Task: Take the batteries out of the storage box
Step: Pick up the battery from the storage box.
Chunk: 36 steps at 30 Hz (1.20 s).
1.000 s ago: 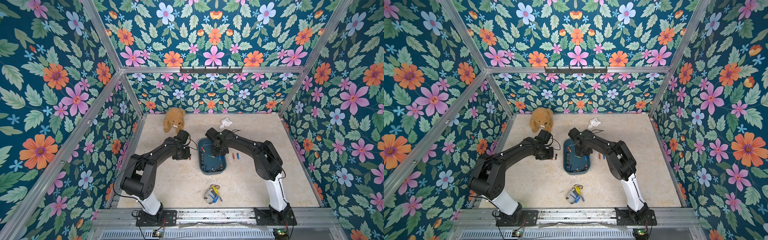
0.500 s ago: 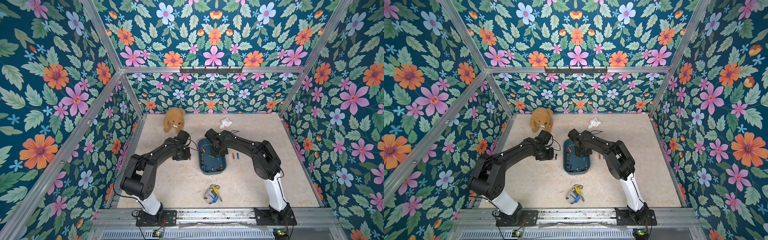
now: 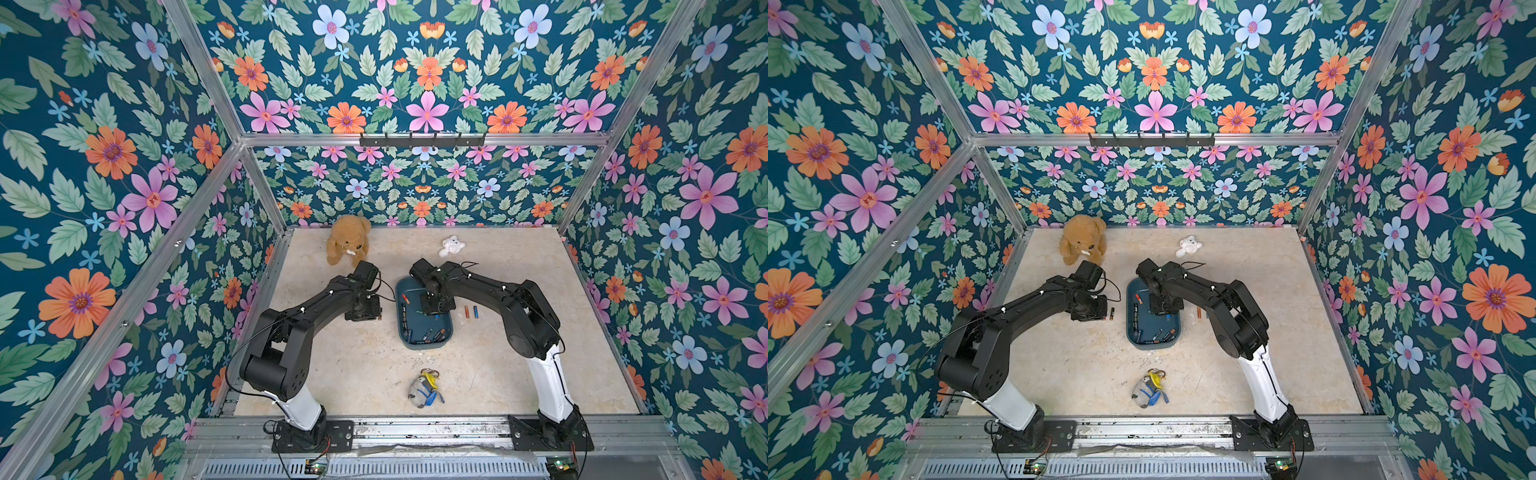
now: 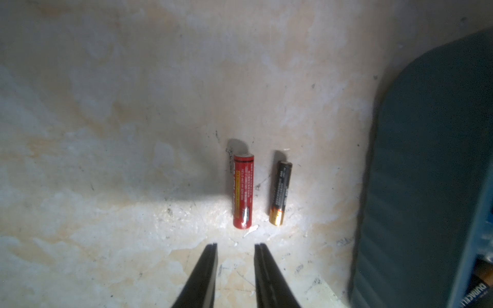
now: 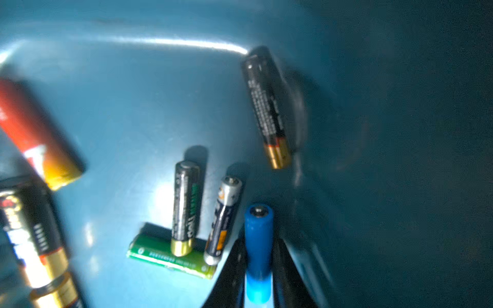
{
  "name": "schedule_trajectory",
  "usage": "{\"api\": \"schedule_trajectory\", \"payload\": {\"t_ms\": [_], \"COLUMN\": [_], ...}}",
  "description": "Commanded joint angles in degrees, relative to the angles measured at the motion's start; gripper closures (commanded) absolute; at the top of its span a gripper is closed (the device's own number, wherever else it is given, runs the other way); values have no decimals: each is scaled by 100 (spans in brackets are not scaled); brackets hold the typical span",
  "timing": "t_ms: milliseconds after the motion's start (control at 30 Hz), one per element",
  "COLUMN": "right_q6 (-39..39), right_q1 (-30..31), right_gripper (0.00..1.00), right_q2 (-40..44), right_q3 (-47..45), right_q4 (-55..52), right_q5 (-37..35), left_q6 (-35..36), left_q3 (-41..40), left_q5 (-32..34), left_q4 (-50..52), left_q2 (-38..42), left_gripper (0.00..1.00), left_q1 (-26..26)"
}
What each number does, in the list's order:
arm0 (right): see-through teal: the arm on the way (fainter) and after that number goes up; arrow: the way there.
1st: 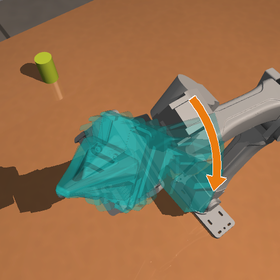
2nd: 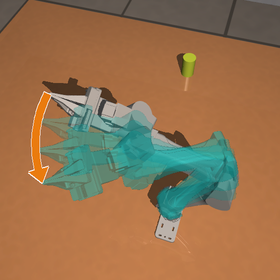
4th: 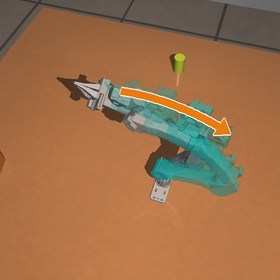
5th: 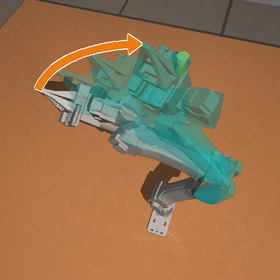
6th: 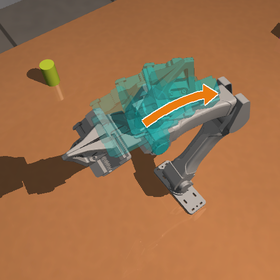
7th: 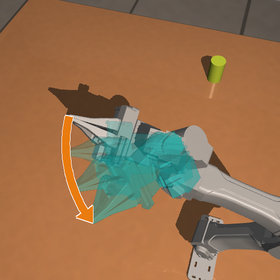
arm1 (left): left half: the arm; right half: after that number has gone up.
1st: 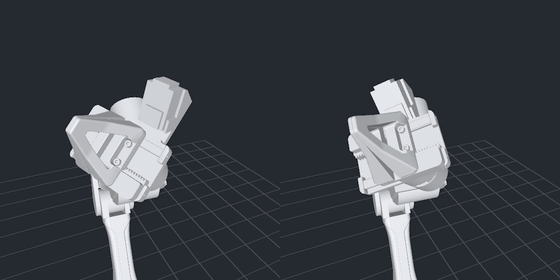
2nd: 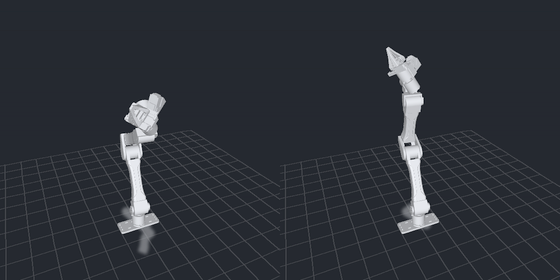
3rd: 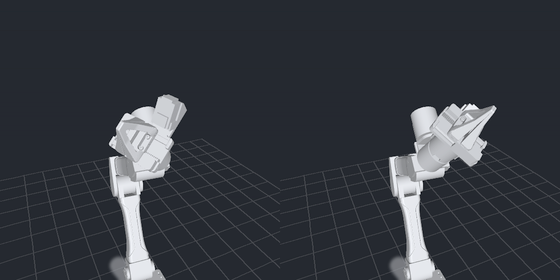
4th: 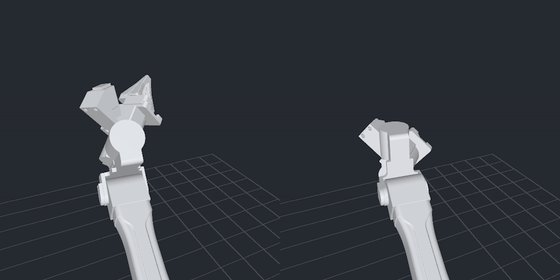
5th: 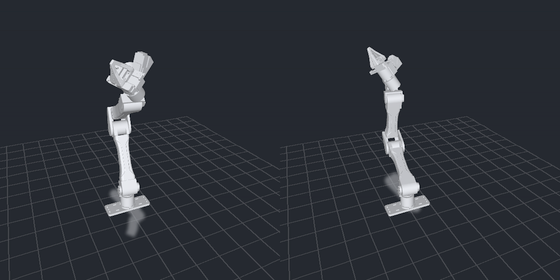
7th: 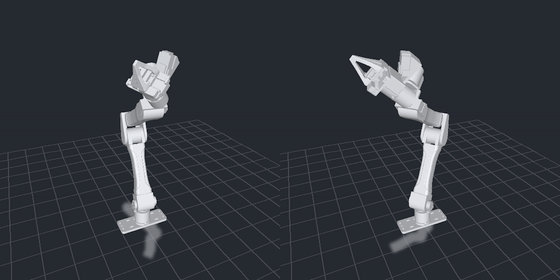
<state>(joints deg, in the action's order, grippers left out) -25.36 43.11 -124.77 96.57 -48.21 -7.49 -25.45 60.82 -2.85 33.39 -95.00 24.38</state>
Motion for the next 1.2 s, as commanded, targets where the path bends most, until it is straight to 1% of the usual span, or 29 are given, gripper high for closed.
{"api": "schedule_trajectory", "payload": {"t_ms": [0,467,867,1167], "right_q6": [27,10,45,189], "right_q1": [4,-22,-254,-691], "right_gripper": [80,81,81,81], "right_q2": [96,501,949,1441], "right_q3": [10,210,327,-226], "right_q4": [-84,-227,-395,-306], "right_q5": [-73,-16,-90,-225], "left_q6": [-21,-21,-12,-4], "left_q3": [18,105,167,182], "left_q5": [4,41,57,66], "left_q4": [28,115,168,195], "left_q2": [24,25,-1,-13], "left_gripper": [70,69,70,70], "left_q1": [-4,-4,-2,5]}}
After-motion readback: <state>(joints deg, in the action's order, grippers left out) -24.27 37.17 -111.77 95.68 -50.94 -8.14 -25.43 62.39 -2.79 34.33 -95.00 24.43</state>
